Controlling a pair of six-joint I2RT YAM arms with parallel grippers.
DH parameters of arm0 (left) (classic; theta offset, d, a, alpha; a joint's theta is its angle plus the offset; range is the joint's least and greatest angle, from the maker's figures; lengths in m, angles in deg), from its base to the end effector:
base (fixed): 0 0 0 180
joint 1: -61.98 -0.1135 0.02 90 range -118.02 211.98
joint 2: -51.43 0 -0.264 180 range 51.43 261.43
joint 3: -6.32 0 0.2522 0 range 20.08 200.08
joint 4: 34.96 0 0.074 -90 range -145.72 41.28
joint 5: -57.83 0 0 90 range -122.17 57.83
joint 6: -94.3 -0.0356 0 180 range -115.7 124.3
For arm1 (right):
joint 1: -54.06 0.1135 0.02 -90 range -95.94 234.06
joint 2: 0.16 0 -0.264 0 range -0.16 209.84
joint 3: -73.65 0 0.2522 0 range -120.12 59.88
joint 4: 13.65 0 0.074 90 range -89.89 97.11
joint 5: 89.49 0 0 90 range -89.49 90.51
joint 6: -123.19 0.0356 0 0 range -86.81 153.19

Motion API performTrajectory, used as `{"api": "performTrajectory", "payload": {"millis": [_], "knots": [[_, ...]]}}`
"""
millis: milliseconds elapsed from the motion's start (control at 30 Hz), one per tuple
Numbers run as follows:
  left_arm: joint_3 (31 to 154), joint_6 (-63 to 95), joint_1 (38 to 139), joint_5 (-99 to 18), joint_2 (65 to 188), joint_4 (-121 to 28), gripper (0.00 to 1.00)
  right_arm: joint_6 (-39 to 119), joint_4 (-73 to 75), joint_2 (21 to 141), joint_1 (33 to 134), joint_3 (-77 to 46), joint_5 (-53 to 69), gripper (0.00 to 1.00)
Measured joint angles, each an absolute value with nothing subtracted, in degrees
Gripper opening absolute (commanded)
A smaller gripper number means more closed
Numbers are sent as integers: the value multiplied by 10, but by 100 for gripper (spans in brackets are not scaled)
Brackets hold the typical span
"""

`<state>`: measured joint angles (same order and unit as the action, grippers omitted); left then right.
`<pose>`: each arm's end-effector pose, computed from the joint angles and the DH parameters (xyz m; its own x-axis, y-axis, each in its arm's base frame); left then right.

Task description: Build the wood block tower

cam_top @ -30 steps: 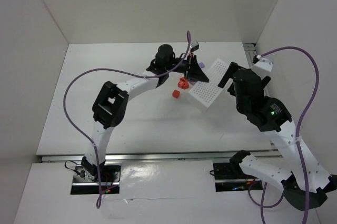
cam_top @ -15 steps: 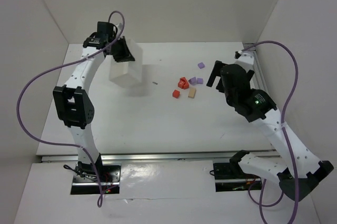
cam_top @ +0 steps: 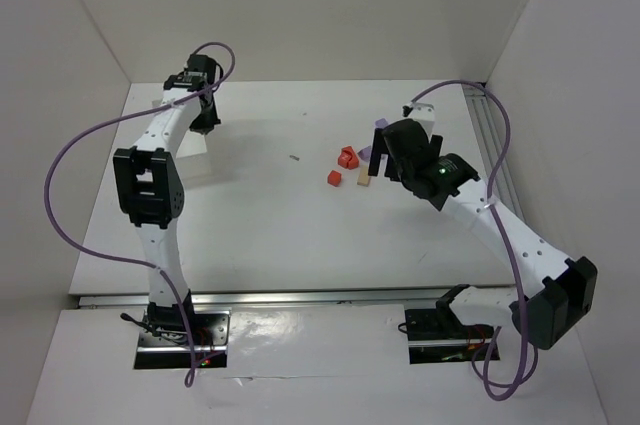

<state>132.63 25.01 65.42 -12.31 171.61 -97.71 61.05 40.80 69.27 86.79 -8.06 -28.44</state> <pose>0.4625 -0.0157 0.2789 -0.7337 -0.2891 -0.6150 -0.4165 0.9064 0.0708 0.2210 0.1215 0.3437 -0.5793 0.1137 -0.8071 0.1124 0.9919 0.0591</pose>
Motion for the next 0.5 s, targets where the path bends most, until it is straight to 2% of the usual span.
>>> {"api": "performTrajectory", "payload": {"millis": [100,133,167,267,300,367,500], "knots": [[1333,245,631,-121,1745,-965,0,607,403,709,868,-76,-279,100],[1343,243,624,-119,1760,-967,2,607,400,715,868,-72,-277,100],[1353,244,619,-118,1773,-967,8,607,400,718,868,-71,-276,100],[1372,240,610,-120,1806,-969,57,606,396,722,868,-64,-273,100],[1381,238,607,-130,1810,-973,83,606,395,722,868,-61,-273,100],[1396,239,602,-153,1813,-978,93,605,389,722,868,-57,-270,100],[1431,240,597,-197,1808,-983,99,605,376,728,868,-49,-258,100]]}}
